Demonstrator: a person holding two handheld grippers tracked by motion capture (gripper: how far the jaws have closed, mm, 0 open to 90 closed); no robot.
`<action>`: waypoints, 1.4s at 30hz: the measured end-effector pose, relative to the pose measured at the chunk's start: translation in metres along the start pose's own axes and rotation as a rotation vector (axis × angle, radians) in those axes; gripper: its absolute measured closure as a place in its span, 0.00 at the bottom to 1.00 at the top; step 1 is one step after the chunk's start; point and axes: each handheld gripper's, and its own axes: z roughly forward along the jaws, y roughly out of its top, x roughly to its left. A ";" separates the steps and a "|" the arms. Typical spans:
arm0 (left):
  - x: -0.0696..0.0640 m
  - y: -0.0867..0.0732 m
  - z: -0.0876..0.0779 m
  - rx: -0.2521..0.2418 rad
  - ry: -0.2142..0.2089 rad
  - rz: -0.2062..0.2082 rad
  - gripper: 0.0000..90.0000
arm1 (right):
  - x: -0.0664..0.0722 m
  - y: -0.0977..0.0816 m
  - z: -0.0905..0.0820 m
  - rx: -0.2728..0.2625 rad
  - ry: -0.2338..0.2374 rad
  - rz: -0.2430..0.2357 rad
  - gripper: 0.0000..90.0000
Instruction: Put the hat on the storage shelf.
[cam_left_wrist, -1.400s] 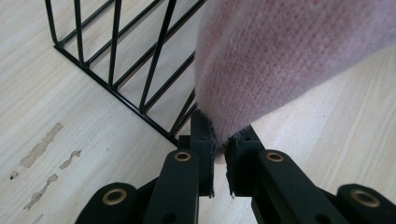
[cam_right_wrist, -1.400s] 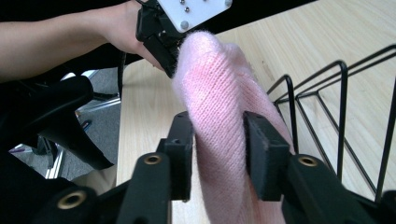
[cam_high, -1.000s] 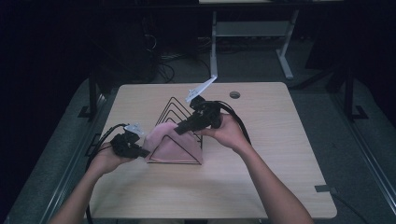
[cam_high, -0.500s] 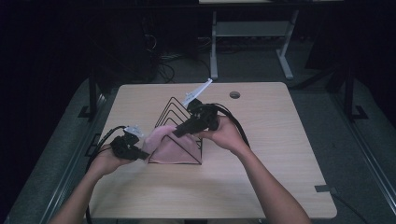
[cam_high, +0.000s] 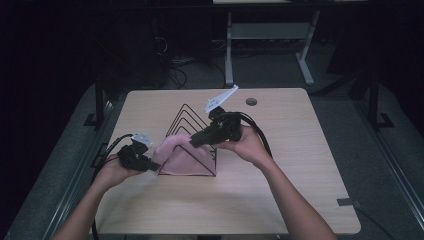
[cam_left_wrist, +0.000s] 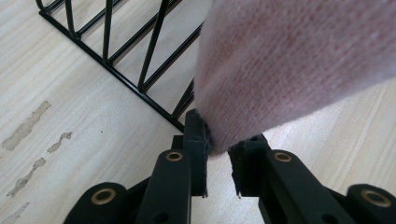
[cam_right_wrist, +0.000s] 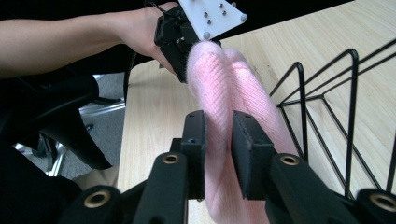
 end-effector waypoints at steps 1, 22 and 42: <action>0.000 0.000 0.000 0.000 -0.001 0.000 0.86 | 0.000 -0.001 -0.001 -0.006 0.001 0.006 0.81; -0.003 -0.002 -0.010 -0.032 0.003 0.015 0.75 | 0.000 -0.012 -0.017 0.007 -0.044 0.035 0.61; -0.006 -0.004 -0.017 -0.052 0.005 0.028 0.69 | -0.013 -0.038 -0.049 -0.013 -0.133 0.115 0.53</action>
